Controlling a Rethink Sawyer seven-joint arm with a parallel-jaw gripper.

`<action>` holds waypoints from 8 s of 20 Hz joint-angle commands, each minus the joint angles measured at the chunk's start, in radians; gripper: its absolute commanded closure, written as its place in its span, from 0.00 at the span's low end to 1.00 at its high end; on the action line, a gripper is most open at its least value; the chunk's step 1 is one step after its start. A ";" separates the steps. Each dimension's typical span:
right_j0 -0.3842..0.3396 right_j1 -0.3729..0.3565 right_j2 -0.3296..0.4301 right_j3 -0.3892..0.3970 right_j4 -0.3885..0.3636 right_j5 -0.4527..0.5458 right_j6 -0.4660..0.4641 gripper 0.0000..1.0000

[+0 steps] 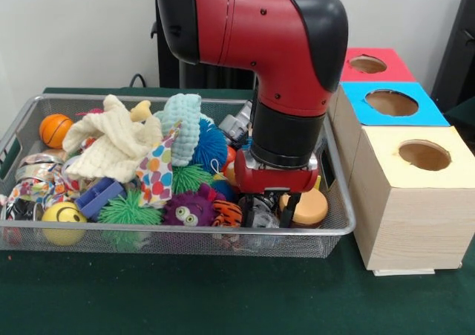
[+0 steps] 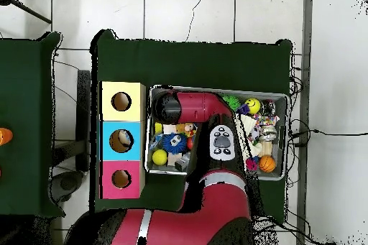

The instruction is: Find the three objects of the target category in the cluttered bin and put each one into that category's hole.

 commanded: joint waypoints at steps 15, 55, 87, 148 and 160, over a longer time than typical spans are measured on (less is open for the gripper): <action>-0.024 0.143 0.045 0.140 -0.020 -0.164 0.164 0.00; 0.074 -0.313 -0.049 0.338 0.043 0.379 0.127 1.00; 0.010 -0.006 -0.003 0.322 0.041 -0.117 0.159 1.00; 0.021 -0.030 0.029 0.203 0.069 -0.012 0.150 0.00; 0.030 0.093 0.064 0.105 0.119 -0.087 0.171 0.00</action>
